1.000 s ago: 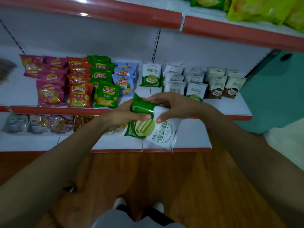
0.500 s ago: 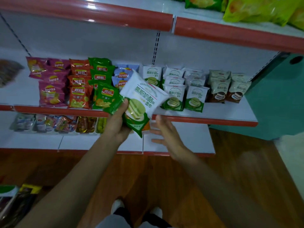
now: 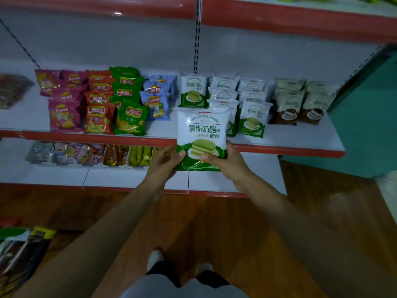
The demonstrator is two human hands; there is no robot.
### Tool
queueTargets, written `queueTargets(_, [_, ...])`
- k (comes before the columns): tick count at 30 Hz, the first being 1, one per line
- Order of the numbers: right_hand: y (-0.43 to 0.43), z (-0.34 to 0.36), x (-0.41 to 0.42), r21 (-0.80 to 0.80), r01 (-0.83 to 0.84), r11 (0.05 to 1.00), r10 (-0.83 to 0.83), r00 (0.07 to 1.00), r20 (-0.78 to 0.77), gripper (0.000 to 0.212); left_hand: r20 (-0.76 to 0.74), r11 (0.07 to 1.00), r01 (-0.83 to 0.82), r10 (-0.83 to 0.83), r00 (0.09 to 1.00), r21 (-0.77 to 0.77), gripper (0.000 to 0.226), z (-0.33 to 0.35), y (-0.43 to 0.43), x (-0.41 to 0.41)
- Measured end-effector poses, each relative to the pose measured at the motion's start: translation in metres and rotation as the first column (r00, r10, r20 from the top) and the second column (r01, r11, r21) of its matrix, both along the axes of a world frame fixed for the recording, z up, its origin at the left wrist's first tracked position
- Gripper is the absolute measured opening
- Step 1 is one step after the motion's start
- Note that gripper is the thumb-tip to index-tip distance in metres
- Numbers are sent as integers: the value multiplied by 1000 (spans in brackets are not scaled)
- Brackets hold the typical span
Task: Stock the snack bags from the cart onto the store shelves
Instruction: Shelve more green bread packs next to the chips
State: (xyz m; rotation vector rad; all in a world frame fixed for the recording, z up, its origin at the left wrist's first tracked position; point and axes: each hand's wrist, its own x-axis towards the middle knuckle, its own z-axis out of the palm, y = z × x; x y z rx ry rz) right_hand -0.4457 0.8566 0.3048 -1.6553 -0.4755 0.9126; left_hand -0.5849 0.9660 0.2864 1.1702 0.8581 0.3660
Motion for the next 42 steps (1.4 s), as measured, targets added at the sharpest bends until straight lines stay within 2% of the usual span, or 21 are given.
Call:
queueTargets(3, [1, -10, 10, -2, -92, 996, 92, 995, 39, 58, 16, 990, 40, -42, 999, 133, 29, 11, 0, 16])
queueTargets(5, [7, -15, 11, 4, -106, 994, 106, 993, 46, 60, -7, 988, -8, 9, 1000, 157, 30, 11, 6, 23])
queueTargets(7, [16, -20, 10, -21, -74, 997, 76, 993, 85, 63, -41, 987, -48, 54, 998, 156, 32, 8, 15, 27])
queueTargets(12, [44, -51, 5, -66, 86, 994, -49, 901, 431, 76, -89, 987, -105, 115, 989, 118, 35, -3, 56, 56])
queueTargets(15, [70, -64, 4, -101, 147, 984, -77, 860, 505, 75, -114, 983, -62, 83, 990, 172, 28, -19, 92, 80])
queueTargets(17, [90, -71, 12, -181, 174, 968, -50, 840, 541, 73, -146, 974, -21, 55, 988, 225, 16, -28, 116, 98])
queueTargets(19, [114, -79, 25, -224, 167, 960, -38, 871, 489, 71, -180, 976, -13, 53, 982, 217, 23, -38, 138, 116])
queueTargets(21, [138, -85, 39, -199, 175, 964, -91, 924, 371, 68, -216, 975, -13, 62, 974, 221, 35, -46, 158, 132])
queueTargets(24, [164, -99, 62, -143, 224, 964, -174, 938, 299, 57, -250, 968, 0, 65, 966, 251, 37, -58, 180, 152])
queueTargets(26, [179, -108, 75, -141, 234, 962, -188, 941, 281, 56, -237, 984, -21, 64, 969, 179, 34, -70, 193, 165])
queueTargets(29, [202, -122, 89, -113, 243, 963, -193, 922, 335, 57, -205, 998, 10, 1, 979, 55, 32, -87, 212, 183])
queueTargets(31, [212, -133, 97, -134, 232, 963, -168, 912, 374, 67, -176, 999, 40, -35, 984, 20, 26, -98, 220, 198])
queueTargets(35, [222, -159, 107, -189, 199, 962, -94, 886, 453, 80, -212, 997, 20, -3, 977, 76, 16, -119, 229, 226])
queueTargets(42, [230, -178, 120, -274, 99, 957, 13, 925, 379, 85, -272, 993, 34, -1, 962, 117, 21, -143, 247, 249])
